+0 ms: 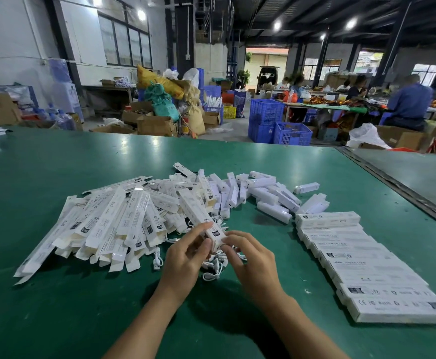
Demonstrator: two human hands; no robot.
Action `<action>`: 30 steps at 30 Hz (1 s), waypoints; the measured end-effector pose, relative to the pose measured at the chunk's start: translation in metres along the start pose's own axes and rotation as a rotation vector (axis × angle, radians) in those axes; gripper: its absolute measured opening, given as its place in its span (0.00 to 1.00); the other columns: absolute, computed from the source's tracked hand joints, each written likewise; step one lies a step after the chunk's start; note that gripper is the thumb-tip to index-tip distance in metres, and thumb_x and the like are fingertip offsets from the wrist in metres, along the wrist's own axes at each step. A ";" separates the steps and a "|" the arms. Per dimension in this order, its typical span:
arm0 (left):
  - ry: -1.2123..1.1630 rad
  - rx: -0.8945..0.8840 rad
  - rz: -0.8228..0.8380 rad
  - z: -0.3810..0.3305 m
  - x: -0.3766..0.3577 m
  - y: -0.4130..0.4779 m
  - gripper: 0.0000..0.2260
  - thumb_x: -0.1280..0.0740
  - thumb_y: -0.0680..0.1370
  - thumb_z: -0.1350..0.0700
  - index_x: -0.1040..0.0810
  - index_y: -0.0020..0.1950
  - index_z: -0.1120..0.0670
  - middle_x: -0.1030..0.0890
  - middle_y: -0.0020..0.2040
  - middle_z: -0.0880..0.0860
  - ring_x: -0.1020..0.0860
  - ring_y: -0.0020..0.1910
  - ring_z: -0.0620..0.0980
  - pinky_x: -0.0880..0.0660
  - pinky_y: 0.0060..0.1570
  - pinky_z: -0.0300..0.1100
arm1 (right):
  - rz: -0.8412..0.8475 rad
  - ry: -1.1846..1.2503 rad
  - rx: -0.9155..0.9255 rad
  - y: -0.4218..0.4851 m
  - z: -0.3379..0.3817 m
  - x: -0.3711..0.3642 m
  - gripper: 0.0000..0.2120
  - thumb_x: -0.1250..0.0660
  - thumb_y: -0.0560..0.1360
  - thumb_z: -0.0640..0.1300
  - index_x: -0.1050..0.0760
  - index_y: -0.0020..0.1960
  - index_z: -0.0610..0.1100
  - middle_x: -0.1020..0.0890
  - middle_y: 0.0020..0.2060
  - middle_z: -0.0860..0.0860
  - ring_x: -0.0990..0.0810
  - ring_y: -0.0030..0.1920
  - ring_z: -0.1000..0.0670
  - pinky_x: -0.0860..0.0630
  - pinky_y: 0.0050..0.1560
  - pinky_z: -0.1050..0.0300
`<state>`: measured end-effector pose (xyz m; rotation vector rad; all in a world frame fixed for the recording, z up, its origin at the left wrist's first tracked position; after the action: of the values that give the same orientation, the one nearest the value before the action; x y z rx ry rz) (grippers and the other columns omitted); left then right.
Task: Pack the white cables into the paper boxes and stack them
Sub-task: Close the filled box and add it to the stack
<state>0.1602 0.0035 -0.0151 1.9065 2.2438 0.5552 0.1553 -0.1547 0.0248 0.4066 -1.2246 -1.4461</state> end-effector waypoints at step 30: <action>0.035 -0.060 0.085 -0.010 -0.004 -0.005 0.17 0.30 0.73 0.40 0.21 0.59 0.41 0.22 0.34 0.42 0.24 0.36 0.42 0.27 0.40 0.37 | 0.067 0.101 -0.043 -0.001 -0.006 -0.001 0.09 0.27 0.73 0.41 0.23 0.50 0.48 0.16 0.49 0.55 0.19 0.48 0.63 0.22 0.48 0.68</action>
<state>0.1529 -0.0032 -0.0083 1.9852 2.1499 0.6651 0.1596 -0.1569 0.0210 0.4010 -1.1150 -1.3764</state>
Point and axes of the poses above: each hand's wrist, its own y-axis towards the middle knuckle, its own x-axis out of the back of the hand, z = x × y, the point moved 8 cm from there along y, towards the middle knuckle
